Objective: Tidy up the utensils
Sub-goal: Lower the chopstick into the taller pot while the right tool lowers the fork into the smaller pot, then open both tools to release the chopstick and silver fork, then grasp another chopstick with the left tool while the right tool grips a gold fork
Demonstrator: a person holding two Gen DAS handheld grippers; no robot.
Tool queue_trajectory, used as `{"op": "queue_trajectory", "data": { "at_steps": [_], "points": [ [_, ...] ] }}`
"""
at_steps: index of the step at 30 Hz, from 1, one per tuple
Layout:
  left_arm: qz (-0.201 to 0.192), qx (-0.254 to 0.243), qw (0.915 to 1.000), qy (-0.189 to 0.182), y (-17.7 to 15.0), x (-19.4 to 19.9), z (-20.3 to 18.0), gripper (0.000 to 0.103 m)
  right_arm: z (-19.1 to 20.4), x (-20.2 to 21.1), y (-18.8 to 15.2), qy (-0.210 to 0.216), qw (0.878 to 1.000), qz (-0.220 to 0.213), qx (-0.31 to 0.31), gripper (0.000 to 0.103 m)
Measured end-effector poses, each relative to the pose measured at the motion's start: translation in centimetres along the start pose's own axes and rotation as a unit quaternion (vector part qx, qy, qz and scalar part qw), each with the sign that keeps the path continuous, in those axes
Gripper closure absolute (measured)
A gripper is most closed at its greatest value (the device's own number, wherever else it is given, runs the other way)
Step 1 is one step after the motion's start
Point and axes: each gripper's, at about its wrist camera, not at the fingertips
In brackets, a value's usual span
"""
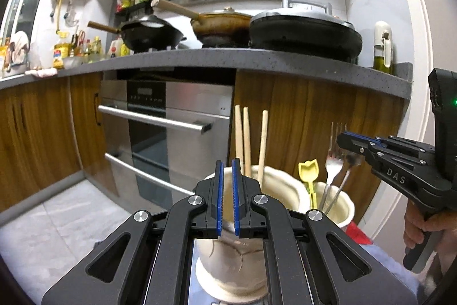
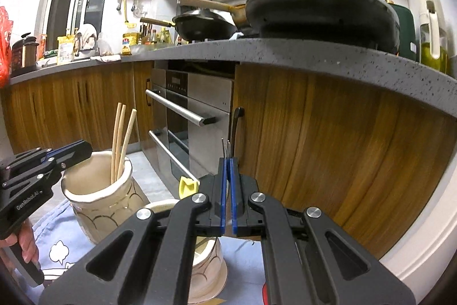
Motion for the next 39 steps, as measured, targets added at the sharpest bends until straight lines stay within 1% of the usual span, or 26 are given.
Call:
{"op": "queue_trajectory", "data": {
  "at_steps": [4, 5, 7, 8, 9, 10, 12, 13, 15, 16, 17, 18, 19, 21, 22, 23, 24, 25, 29, 31, 39],
  "points": [
    [0.004, -0.002, 1.0000, 0.002, 0.1, 0.6, 0.0, 0.096, 0.0, -0.2, -0.1, -0.001, 1.000, 0.002, -0.001, 0.101],
    [0.004, -0.002, 1.0000, 0.004, 0.1, 0.8, 0.0, 0.096, 0.1, -0.1, 0.0, 0.000, 1.000, 0.003, -0.002, 0.099],
    [0.002, -0.001, 1.0000, 0.005, 0.3, 1.1, 0.0, 0.096, 0.1, 0.0, 0.0, 0.002, 1.000, 0.001, -0.005, 0.089],
    [0.003, -0.002, 1.0000, 0.004, 0.3, 1.4, 0.0, 0.095, 0.1, 0.3, 0.1, 0.004, 1.000, -0.003, -0.008, 0.077],
    [0.003, -0.003, 1.0000, 0.005, 0.4, 1.7, -0.1, 0.094, 0.0, 0.5, 0.2, 0.010, 1.000, -0.007, -0.010, 0.074],
    [0.005, -0.005, 1.0000, 0.007, 0.4, 2.0, -0.2, 0.091, 0.0, 0.9, 0.2, 0.013, 1.000, -0.011, -0.013, 0.071],
    [0.007, -0.008, 0.9999, 0.006, 0.4, 2.6, -0.3, 0.087, -0.1, 1.6, 0.4, 0.015, 1.000, -0.021, -0.016, 0.066],
    [0.009, -0.010, 0.9999, 0.007, 0.4, 3.0, -0.3, 0.084, -0.2, 2.1, 0.5, 0.014, 0.999, -0.025, -0.019, 0.064],
    [0.013, -0.013, 0.9998, 0.010, 0.4, 3.8, -0.4, 0.069, -0.4, 2.9, 0.6, 0.013, 0.999, -0.031, -0.023, 0.059],
    [0.016, -0.012, 0.9998, 0.009, 0.3, 4.3, -0.4, 0.053, -0.5, 3.6, 0.6, 0.010, 0.999, -0.033, -0.025, 0.054],
    [0.018, -0.012, 0.9997, 0.009, 0.1, 4.8, -0.3, 0.042, -0.6, 3.9, 0.6, 0.008, 0.999, -0.034, -0.028, 0.047],
    [0.019, -0.013, 0.9997, 0.010, 0.0, 5.2, -0.3, 0.038, -0.8, 4.6, 0.5, 0.008, 0.999, -0.034, -0.033, 0.039],
    [0.021, -0.014, 0.9996, 0.012, -0.2, 5.6, -0.4, 0.034, -0.9, 5.1, 0.4, 0.009, 0.999, -0.034, -0.037, 0.035],
    [0.028, -0.018, 0.9993, 0.017, -0.6, 6.4, -0.4, 0.027, -1.0, 5.9, 0.0, 0.009, 0.999, -0.031, -0.040, 0.018],
    [0.030, -0.018, 0.9992, 0.020, -0.8, 6.8, -0.4, 0.022, -1.0, 6.4, -0.3, 0.010, 0.999, -0.029, -0.041, 0.014],
    [0.032, -0.017, 0.9991, 0.022, -1.1, 7.3, -0.3, 0.018, -1.0, 7.0, -0.7, 0.014, 0.999, -0.027, -0.043, 0.006],
    [0.035, -0.016, 0.9990, 0.022, -1.2, 7.6, -0.3, 0.016, -0.9, 7.4, -1.1, 0.019, 0.998, -0.026, -0.046, 0.005],
    [0.041, -0.014, 0.9988, 0.023, -1.5, 8.0, -0.2, 0.012, -0.8, 8.0, -1.6, 0.023, 0.998, -0.022, -0.048, 0.005],
    [0.058, -0.009, 0.9977, 0.033, -2.7, 8.9, 0.1, 0.008, -0.2, 8.9, -3.1, 0.027, 0.999, 0.004, -0.046, 0.005],
    [0.071, -0.008, 0.9964, 0.045, -3.5, 9.3, 0.4, 0.007, 0.0, 9.3, -3.8, 0.026, 0.999, 0.014, -0.046, 0.005],
    [0.122, 0.003, 0.9908, 0.058, -6.5, 10.7, 1.3, 0.007, 0.0, 10.1, -6.6, 0.025, 0.997, 0.058, -0.054, 0.005]
  ]
}}
Point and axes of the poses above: each gripper's, at about its wrist camera, not at the fingertips, and x roughly against the way its jaws point, z to its left, y to its top, and after that the axes turned 6 degrees about x, right-handed
